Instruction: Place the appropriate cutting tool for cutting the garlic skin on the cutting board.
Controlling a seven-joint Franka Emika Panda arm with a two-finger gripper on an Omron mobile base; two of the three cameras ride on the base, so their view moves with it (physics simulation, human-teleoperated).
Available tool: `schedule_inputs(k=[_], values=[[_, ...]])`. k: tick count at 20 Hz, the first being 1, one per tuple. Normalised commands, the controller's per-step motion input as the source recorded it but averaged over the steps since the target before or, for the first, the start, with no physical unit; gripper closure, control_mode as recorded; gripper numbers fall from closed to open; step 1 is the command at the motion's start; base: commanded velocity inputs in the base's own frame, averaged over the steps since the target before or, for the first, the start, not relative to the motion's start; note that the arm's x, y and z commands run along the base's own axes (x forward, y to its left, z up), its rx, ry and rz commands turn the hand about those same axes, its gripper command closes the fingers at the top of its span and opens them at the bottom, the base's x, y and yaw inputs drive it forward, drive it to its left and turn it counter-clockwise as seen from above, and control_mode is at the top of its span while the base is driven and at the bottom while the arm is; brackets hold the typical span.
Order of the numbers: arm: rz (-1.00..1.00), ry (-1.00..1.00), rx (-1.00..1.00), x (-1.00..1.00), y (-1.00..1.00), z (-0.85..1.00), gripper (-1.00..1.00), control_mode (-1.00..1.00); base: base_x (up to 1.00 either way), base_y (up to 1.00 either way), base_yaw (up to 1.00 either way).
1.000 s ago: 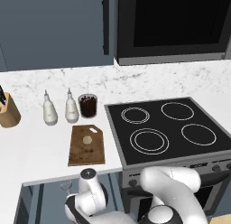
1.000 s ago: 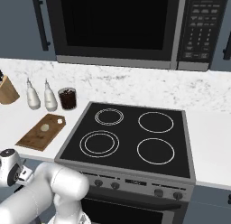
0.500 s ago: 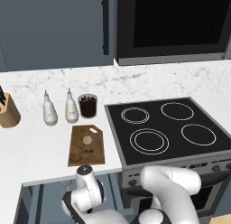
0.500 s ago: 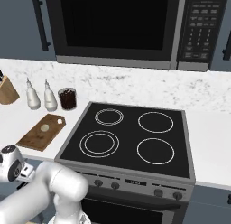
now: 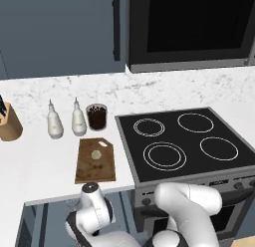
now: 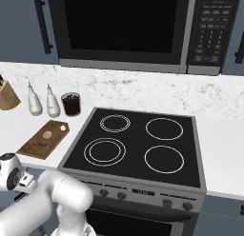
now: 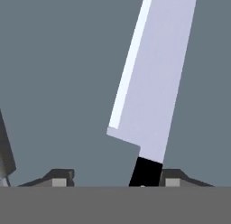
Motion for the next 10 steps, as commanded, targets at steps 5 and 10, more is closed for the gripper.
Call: schedule_inputs(k=[5,10], values=[[-0.10,-0.01,0.00,-0.60,0.00,-0.12,1.00,-1.00,0.00,0.00,0.00],[-0.11,-0.02,0.00,-0.06,0.00,0.00,1.00,-1.00,0.00,0.00,0.00]])
